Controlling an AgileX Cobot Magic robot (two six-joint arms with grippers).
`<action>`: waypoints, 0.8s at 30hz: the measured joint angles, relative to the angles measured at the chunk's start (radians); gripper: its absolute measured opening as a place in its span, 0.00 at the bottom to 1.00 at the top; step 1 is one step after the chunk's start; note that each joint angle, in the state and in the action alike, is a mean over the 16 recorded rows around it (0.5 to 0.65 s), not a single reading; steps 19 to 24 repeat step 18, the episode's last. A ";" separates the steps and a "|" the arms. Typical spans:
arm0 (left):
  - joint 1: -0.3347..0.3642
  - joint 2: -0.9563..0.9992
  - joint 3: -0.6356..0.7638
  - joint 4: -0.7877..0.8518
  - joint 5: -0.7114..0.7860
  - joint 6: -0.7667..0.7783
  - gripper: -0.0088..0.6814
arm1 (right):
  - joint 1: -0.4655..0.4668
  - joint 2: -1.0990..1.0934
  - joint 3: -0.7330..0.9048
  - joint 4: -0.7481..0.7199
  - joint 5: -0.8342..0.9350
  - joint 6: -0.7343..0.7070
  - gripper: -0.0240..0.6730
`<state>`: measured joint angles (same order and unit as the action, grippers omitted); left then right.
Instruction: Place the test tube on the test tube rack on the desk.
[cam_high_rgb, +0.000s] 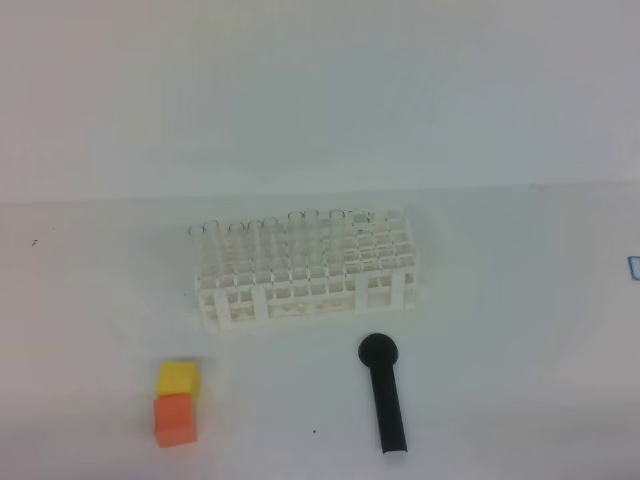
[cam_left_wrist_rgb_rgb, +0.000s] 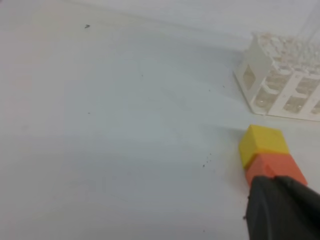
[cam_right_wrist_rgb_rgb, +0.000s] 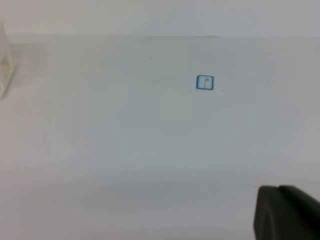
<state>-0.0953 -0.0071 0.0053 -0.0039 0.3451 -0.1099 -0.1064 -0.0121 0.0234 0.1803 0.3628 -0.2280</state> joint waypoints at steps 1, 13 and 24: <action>0.002 0.000 0.000 0.000 0.000 0.000 0.01 | 0.000 0.000 0.000 0.000 0.000 0.000 0.03; 0.006 0.001 -0.002 0.004 0.001 0.000 0.01 | 0.000 0.000 0.000 -0.001 0.000 0.000 0.03; 0.006 0.000 0.000 0.004 0.000 0.000 0.01 | 0.000 0.000 0.000 -0.001 0.000 0.000 0.03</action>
